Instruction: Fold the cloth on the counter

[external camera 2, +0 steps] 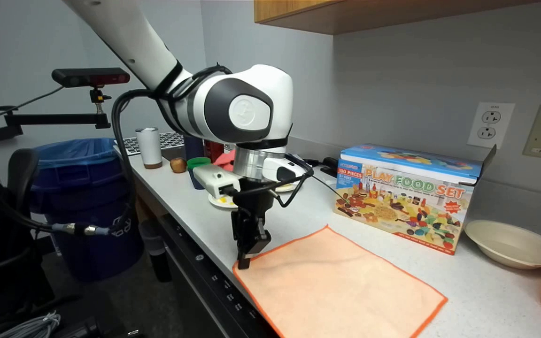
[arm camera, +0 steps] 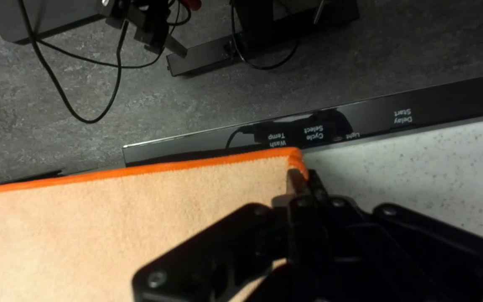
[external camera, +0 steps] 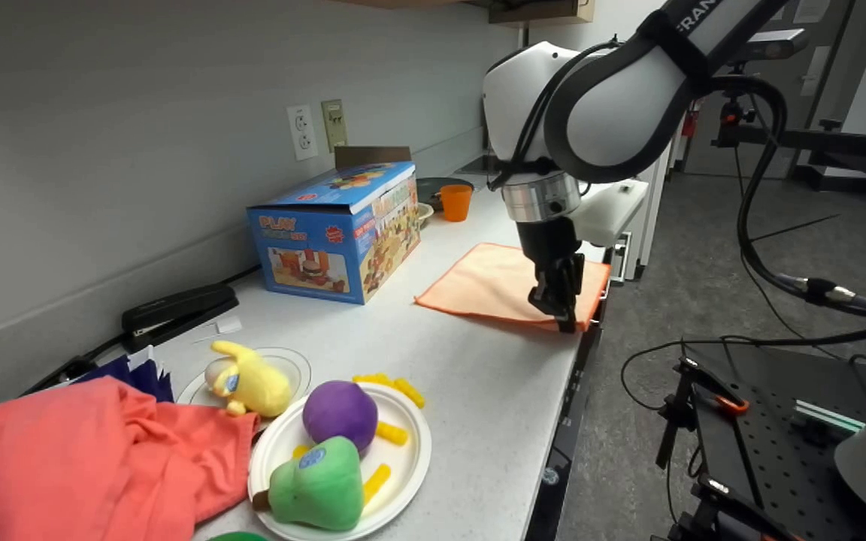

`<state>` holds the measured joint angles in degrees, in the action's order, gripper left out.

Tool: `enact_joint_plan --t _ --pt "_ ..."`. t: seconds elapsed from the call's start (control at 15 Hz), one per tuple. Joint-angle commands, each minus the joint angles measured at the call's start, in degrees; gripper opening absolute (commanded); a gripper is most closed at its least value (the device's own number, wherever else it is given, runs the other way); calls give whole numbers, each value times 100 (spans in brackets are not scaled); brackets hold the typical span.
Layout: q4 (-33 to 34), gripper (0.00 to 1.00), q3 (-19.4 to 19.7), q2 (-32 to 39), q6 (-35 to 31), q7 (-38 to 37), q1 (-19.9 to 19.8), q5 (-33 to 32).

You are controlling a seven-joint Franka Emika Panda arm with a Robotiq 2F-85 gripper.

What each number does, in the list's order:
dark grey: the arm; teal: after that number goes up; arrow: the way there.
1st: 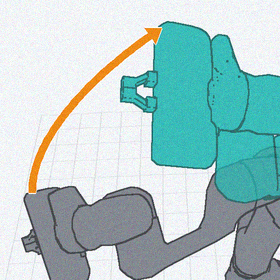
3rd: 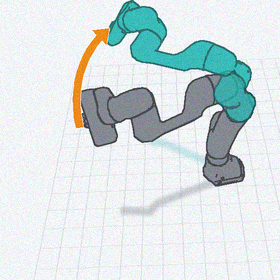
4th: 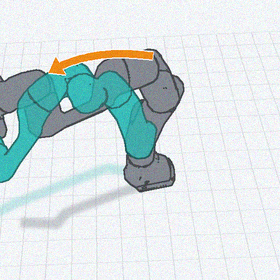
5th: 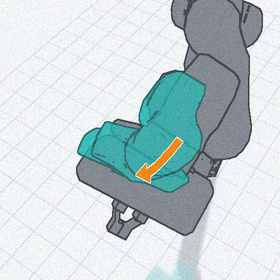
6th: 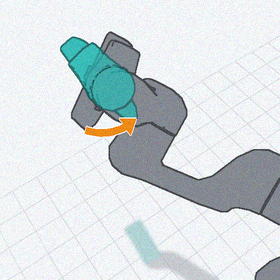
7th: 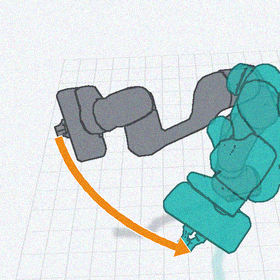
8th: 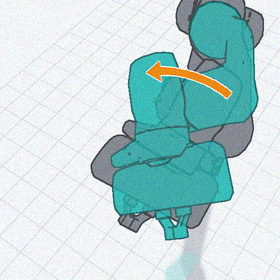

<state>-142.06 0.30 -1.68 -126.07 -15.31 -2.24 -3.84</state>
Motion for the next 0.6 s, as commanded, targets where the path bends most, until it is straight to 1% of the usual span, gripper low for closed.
enact_joint_plan --t 0.0,0.07,0.13,0.33,0.53 --pt "258 0 -24 -200 948 525 113 503" --pt "377 0 -29 -207 1236 643 123 520" --pt "548 0 -29 -169 1571 751 119 404" --pt "1050 0 -12 71 2317 760 54 -467" --pt "1371 0 53 308 2527 703 3 -1532"
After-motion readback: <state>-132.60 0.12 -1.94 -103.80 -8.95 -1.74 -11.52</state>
